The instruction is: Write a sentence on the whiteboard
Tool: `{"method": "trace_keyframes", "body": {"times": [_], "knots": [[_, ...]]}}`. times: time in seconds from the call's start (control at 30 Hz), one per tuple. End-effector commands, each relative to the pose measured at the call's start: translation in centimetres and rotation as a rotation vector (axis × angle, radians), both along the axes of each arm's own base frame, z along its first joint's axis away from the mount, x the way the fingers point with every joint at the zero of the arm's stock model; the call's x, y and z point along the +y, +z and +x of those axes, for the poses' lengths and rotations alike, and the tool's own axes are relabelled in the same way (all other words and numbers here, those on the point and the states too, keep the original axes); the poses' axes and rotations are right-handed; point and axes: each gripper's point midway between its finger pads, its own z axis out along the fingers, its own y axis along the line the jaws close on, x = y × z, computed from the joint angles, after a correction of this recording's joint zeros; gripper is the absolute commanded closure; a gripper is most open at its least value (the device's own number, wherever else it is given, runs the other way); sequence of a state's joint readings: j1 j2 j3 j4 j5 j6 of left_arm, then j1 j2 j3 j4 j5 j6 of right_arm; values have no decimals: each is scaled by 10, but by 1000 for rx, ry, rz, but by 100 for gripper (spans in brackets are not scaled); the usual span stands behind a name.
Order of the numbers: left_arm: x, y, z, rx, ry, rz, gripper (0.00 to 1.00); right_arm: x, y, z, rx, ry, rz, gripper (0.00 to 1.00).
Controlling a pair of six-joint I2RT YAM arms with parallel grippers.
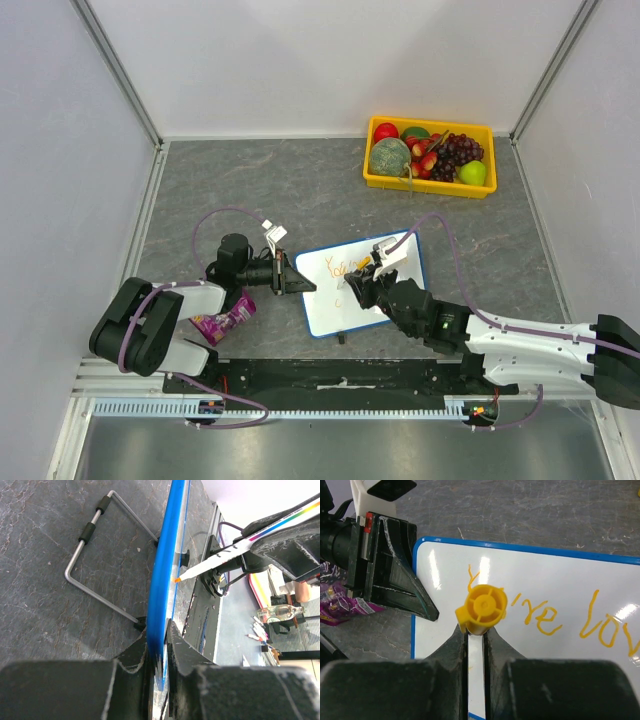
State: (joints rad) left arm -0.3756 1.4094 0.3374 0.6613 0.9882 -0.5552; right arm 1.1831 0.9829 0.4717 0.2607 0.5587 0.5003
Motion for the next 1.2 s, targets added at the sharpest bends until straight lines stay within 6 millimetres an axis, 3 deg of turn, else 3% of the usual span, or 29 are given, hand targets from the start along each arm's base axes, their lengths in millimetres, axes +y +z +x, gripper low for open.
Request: {"method": "trace_keyframes", "body": {"times": [0.0,0.5,1.17], "knots": [[4,-20,4,-25,21,66,98,-6,-15,-5,42,4,-4,100],[4,-19,4,-29,21,65,98,-17,-38,-15,95,9,-17,100],[4,-19,5,-29,24,65,98,-21,-48,-21,116,26,-29,100]]}}
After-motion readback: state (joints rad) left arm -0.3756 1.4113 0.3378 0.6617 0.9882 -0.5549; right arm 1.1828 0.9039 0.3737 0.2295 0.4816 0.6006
